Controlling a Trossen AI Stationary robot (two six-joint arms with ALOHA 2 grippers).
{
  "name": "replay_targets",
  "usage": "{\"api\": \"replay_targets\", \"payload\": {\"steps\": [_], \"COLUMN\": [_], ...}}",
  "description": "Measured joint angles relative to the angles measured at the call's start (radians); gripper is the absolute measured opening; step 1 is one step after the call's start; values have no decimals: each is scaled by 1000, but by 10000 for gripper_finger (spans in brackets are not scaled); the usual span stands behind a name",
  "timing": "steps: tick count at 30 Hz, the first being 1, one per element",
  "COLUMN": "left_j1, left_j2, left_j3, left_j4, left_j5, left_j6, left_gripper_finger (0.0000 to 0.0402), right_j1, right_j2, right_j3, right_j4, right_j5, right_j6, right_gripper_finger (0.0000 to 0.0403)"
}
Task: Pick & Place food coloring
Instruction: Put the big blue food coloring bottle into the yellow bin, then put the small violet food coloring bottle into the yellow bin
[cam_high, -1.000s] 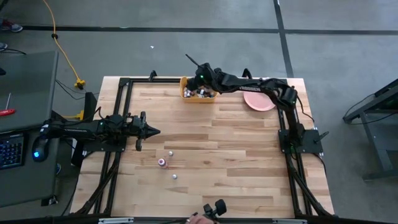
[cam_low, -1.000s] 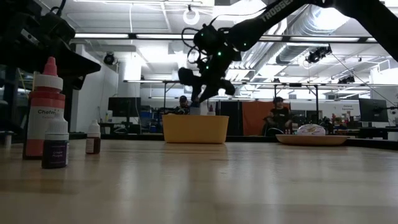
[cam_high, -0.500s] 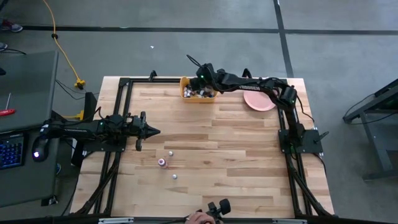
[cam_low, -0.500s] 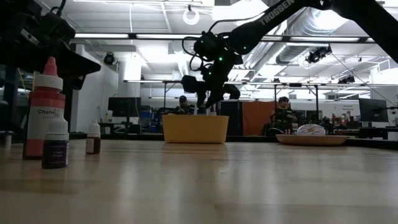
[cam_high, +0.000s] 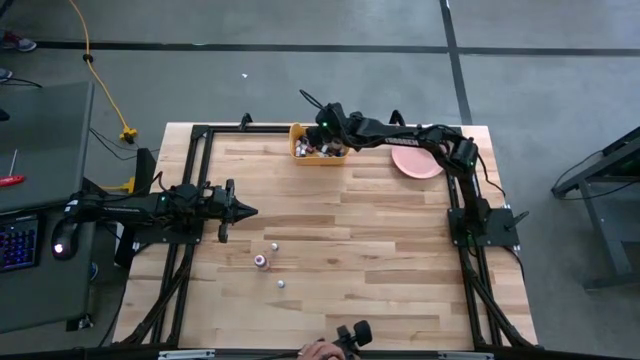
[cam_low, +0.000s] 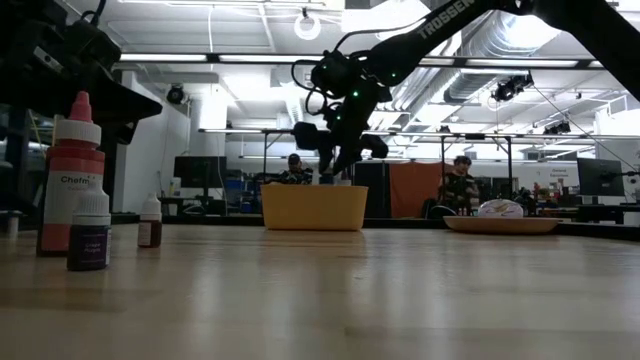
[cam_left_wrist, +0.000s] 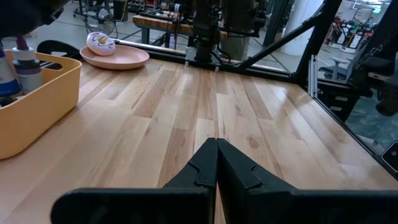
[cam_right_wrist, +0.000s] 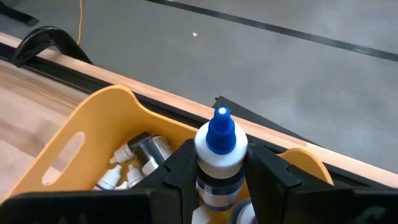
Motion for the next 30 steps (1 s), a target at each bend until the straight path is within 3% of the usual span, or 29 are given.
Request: {"api": "replay_targets", "payload": {"steps": [9, 20, 30], "left_j1": [0, 0, 0], "left_j2": [0, 0, 0], "left_j3": [0, 0, 0], "left_j4": [0, 0, 0], "left_j5": [0, 1, 1], "left_j6": [0, 0, 0], "left_gripper_finger": [1, 1, 1], "right_j1": [0, 4, 43], "right_j2": [0, 3, 2], "right_j3": [0, 1, 95], "right_j4": [-6, 23, 25], "right_j5": [-22, -43, -49], "right_j6": [1, -48, -173], "right_gripper_finger": [158, 157, 158]}}
